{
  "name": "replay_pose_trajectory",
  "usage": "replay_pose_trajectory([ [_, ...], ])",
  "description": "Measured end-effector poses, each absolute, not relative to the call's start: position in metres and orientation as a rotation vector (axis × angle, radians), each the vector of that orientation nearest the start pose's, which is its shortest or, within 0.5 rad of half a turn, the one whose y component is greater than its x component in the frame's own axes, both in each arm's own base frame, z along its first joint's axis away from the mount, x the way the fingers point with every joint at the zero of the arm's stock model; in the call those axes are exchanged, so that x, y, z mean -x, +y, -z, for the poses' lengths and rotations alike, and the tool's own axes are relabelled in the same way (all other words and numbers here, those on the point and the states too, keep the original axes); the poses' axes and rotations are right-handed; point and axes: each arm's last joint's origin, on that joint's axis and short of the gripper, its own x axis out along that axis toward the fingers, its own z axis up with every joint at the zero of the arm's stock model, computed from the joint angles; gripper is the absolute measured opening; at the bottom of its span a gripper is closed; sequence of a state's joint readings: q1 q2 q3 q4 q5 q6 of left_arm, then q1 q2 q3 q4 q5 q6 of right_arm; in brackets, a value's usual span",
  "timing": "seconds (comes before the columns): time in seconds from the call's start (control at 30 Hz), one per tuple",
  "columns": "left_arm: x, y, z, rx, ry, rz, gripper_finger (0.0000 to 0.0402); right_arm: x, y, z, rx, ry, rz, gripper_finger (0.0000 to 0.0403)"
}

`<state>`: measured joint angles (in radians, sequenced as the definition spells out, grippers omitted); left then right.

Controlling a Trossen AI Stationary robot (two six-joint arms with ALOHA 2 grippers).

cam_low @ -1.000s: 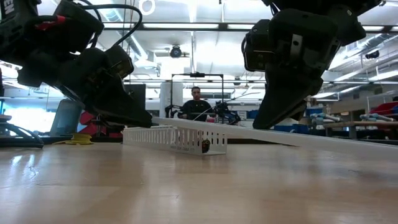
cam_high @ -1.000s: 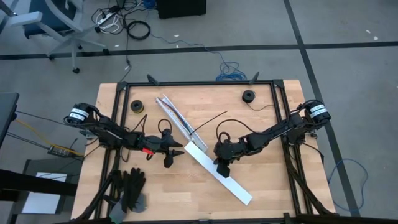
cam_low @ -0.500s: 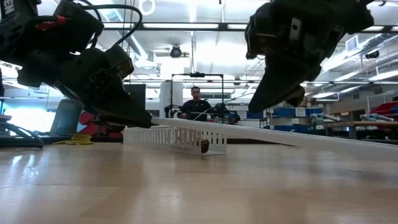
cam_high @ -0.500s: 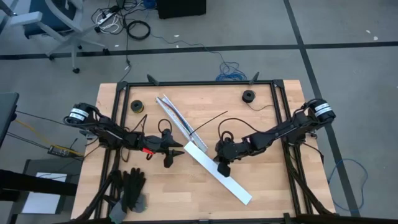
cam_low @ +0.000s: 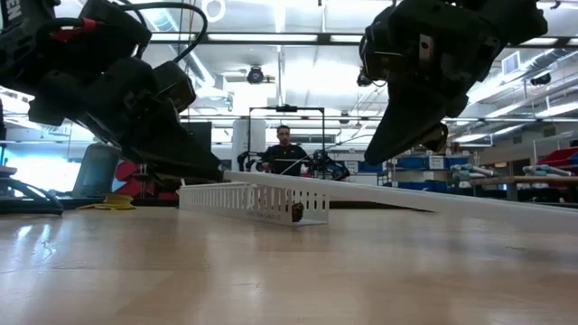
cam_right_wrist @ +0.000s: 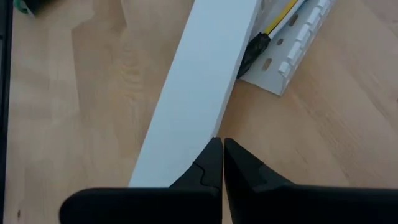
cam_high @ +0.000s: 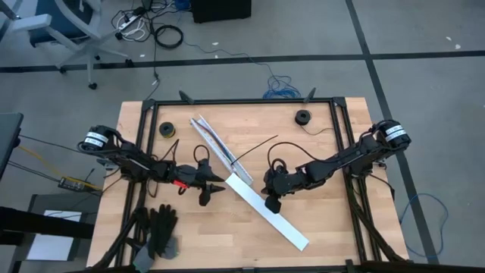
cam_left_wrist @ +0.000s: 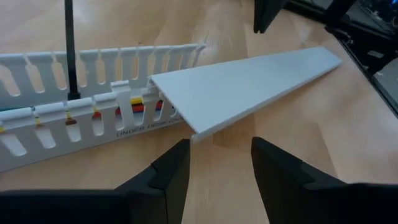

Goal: Ziptie cables
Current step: Close the white cable duct

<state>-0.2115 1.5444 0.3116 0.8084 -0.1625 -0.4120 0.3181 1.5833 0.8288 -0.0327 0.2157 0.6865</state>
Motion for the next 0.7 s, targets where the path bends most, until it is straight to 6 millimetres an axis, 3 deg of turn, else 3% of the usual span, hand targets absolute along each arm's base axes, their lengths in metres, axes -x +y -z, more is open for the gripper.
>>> replay_pose_trajectory([
  [0.43, -0.234, -0.045, -0.11, 0.37, 0.5, -0.082, 0.0147, -0.298, 0.081, -0.173, -0.432, 0.749, 0.216, 0.0],
  [0.7, -0.26, -0.05, -0.087, 0.291, 0.577, -0.105, 0.0147, -0.298, 0.076, -0.171, -0.428, 0.741, 0.254, 0.0],
])
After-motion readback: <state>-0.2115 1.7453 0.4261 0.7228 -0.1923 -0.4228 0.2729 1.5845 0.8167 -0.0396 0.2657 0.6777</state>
